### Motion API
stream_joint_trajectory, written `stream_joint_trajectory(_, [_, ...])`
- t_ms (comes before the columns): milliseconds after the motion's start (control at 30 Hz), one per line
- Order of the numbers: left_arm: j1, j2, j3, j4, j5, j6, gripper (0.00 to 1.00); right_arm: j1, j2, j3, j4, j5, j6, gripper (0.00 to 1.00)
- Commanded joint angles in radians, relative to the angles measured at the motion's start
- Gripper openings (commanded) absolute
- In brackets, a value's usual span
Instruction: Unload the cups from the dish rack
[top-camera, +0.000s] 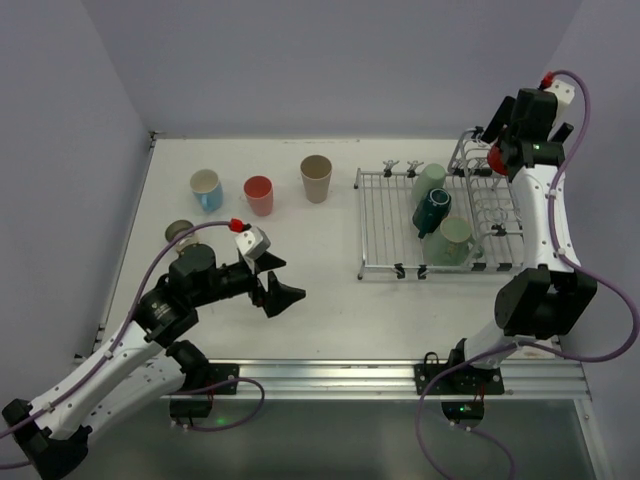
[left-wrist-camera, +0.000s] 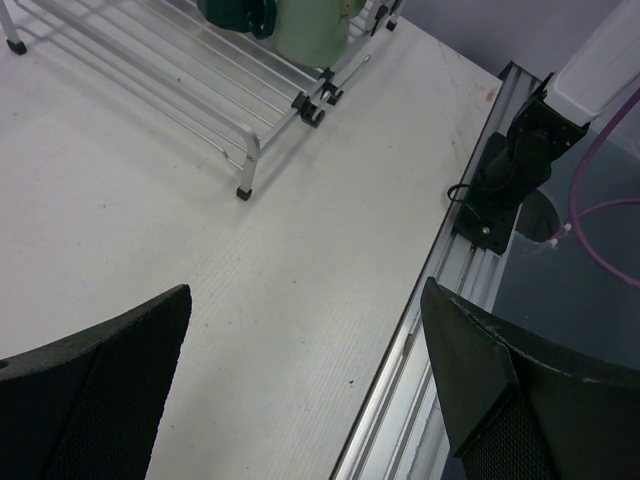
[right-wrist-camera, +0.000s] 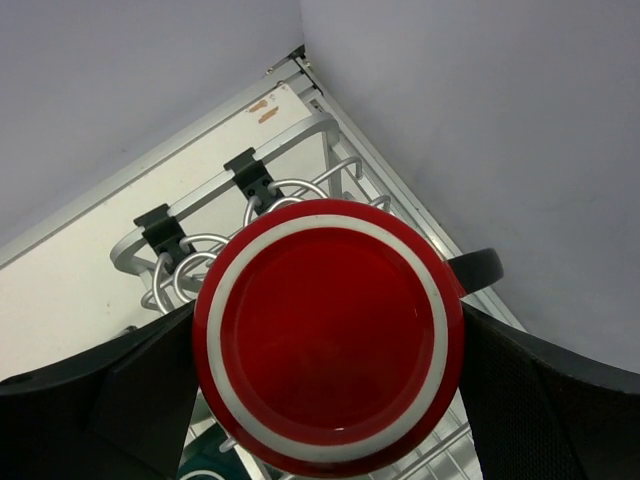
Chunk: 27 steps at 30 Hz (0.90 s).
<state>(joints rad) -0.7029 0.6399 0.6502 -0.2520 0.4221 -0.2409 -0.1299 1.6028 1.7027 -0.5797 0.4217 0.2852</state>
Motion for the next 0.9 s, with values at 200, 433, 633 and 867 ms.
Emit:
stream_joint_trajectory(200, [0.0, 0.018, 0.046, -0.003, -0.013, 0.025, 1.0, -0.008, 0.002, 0.023, 0.05, -0.005, -0.043, 0.99])
stream_joint_trajectory(433, [0.013, 0.027, 0.045, -0.003, -0.022, 0.023, 1.0, -0.01, 0.0, -0.027, 0.104, -0.03, -0.038, 0.81])
stream_joint_trajectory(633, [0.017, 0.038, 0.046, -0.003, -0.023, 0.025, 1.0, -0.01, -0.072, -0.115, 0.213, -0.055, -0.031, 0.45])
stream_joint_trajectory(867, [0.02, 0.049, 0.049, -0.001, -0.029, 0.018, 1.0, -0.005, -0.21, -0.205, 0.348, -0.173, 0.012, 0.33])
